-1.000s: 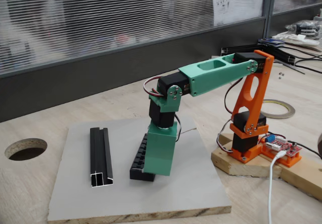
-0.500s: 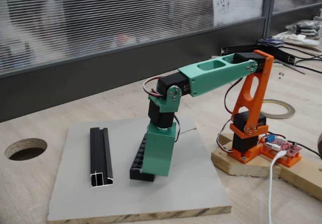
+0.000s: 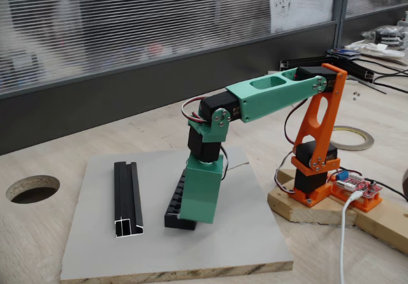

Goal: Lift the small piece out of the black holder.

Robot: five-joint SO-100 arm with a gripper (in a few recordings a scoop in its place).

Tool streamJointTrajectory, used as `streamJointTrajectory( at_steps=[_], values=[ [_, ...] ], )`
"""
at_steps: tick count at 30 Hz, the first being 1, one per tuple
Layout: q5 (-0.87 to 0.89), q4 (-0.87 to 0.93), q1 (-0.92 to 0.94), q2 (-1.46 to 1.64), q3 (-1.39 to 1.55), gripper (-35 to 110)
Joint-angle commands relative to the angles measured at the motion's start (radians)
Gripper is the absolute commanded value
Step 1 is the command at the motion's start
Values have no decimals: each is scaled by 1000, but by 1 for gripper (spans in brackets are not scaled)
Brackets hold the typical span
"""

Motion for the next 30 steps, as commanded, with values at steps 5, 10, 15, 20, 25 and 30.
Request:
streamJointTrajectory(
  at_steps=[5, 10, 15, 20, 25, 30],
  values=[
    [2, 11, -5, 3, 2, 36],
    [2, 17, -5, 3, 2, 36],
    [2, 9, -3, 3, 23, 36],
    [2, 6, -3, 5, 40, 36],
    [0, 6, 8, 5, 40, 36],
    [0, 6, 63, 5, 38, 36]
  ],
)
